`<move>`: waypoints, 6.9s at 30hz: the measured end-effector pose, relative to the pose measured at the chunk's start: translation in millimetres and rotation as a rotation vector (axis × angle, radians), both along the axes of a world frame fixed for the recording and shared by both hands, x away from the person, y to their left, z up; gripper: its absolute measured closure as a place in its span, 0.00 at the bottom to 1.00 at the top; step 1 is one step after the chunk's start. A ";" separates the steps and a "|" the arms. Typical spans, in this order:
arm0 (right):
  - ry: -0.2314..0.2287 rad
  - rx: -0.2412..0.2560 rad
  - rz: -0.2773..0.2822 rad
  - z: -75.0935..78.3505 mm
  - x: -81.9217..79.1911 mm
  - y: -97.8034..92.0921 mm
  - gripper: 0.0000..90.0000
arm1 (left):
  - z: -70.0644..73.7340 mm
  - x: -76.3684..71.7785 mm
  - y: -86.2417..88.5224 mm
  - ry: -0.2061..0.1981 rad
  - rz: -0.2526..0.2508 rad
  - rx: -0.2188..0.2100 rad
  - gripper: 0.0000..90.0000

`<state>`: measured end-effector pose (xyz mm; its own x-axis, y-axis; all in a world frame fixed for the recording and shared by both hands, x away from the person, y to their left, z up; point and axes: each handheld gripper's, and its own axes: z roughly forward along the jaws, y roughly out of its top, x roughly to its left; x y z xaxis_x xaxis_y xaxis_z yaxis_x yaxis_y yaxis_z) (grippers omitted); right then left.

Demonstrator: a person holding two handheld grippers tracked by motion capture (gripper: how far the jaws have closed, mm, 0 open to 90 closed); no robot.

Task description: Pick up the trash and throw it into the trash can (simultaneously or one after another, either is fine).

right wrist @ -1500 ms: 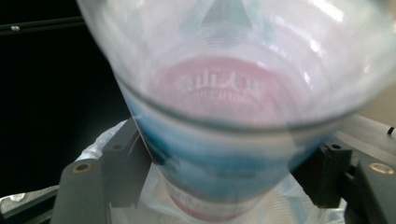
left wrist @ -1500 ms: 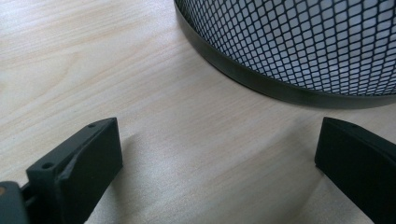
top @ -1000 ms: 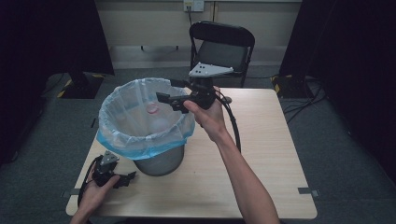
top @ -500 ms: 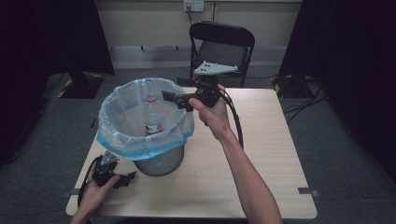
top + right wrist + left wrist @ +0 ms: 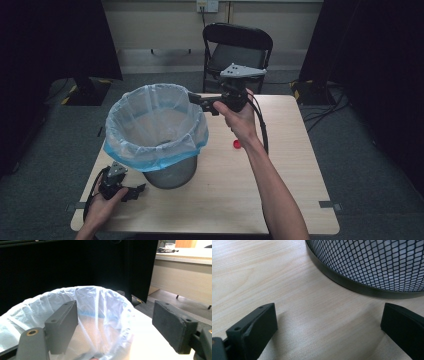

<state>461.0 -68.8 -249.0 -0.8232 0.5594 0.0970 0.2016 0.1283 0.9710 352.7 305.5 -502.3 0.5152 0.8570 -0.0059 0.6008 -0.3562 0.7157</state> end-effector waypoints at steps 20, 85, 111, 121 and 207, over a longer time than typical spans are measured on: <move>0.047 -0.027 -0.092 -23.3 1.9 -45.4 0.25 | 0.0 0.0 -0.1 -0.001 0.000 0.000 0.00; 0.400 -0.417 -0.297 -225.7 49.0 -87.2 0.53 | -0.1 -0.1 -0.2 -0.001 0.002 -0.001 0.00; 0.398 -0.530 -0.332 -233.3 43.4 -72.8 0.65 | 0.0 -0.1 0.0 -0.001 0.000 0.002 0.00; 0.438 -0.470 -0.349 -233.2 44.6 -75.9 0.66 | 0.0 -0.1 -0.1 -0.001 0.001 0.001 0.00; 0.174 -0.149 -0.234 -97.4 2.3 -71.0 0.66 | -0.1 -0.2 -0.2 -0.002 0.002 0.001 0.00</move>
